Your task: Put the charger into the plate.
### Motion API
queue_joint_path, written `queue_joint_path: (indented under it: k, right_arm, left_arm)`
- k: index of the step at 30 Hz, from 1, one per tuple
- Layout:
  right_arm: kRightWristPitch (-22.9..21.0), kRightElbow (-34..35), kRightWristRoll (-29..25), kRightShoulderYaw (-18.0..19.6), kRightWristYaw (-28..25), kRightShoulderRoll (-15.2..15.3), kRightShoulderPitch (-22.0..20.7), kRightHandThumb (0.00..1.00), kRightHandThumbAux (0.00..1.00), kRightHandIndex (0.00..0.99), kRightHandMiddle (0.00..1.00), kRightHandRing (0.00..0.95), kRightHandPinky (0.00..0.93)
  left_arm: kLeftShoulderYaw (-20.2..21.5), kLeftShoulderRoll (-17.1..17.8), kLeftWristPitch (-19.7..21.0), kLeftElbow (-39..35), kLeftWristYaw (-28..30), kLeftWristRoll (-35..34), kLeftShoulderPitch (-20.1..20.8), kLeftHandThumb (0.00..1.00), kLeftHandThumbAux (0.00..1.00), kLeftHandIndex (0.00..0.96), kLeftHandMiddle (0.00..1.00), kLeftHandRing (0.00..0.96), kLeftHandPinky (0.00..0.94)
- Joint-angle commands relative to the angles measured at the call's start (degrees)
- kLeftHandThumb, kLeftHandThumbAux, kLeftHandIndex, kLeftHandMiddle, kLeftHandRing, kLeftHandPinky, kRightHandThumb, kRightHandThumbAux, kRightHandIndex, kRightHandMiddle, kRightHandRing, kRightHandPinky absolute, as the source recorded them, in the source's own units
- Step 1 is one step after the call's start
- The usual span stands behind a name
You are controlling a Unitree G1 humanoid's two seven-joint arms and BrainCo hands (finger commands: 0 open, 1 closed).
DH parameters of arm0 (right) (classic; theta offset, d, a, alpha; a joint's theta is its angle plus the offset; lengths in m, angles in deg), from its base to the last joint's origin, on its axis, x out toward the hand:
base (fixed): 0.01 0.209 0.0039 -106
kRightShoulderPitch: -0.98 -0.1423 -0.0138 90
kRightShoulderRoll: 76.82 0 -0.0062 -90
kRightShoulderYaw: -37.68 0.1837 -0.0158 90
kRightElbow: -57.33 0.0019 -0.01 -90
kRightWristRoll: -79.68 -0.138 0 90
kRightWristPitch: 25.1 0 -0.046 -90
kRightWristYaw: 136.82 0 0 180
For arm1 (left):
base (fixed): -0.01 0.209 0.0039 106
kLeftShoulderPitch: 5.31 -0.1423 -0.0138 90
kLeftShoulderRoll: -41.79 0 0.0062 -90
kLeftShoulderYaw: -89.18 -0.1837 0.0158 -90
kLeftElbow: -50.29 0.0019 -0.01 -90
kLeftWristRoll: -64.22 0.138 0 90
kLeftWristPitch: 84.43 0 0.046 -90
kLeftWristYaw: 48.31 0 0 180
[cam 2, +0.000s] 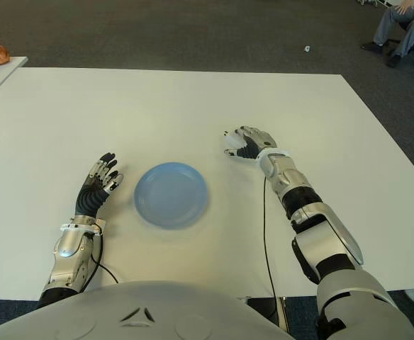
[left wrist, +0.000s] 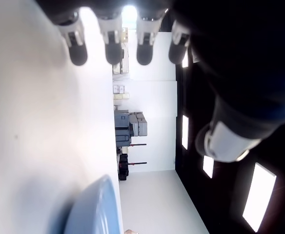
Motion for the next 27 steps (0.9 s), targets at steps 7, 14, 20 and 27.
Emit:
queue_joint_path:
  k: [7,14,20,27]
  right_arm:
    - [0.73,1.97,-2.17,-2.86,-15.35,1.38,9.12,0.000,0.297,0.000,0.000,0.000,0.000]
    - [-0.97,7.17,-2.55,-2.24,-15.96,3.00,11.43,0.000,0.303,0.000,0.000,0.000,0.000]
    - [-1.93,9.57,-2.70,-1.78,-15.80,3.64,12.81,0.000,0.302,0.000,0.000,0.000,0.000]
    - [-3.02,13.28,-3.05,-1.36,-16.19,4.61,14.66,0.000,0.300,0.000,0.000,0.000,0.000]
  left_arm:
    - [-0.43,-0.42,4.01,4.03,0.72,0.05,-2.19,0.000,0.653,0.016,0.053,0.045,0.065]
    - [-0.42,-0.41,4.03,4.39,1.10,-0.19,-2.00,0.000,0.659,0.015,0.053,0.043,0.058]
    - [-0.31,-0.50,4.11,4.62,0.93,0.01,-1.84,0.000,0.658,0.017,0.055,0.046,0.062]
    - [-0.31,-0.29,3.98,4.54,0.62,0.50,-1.92,0.000,0.645,0.018,0.055,0.046,0.061]
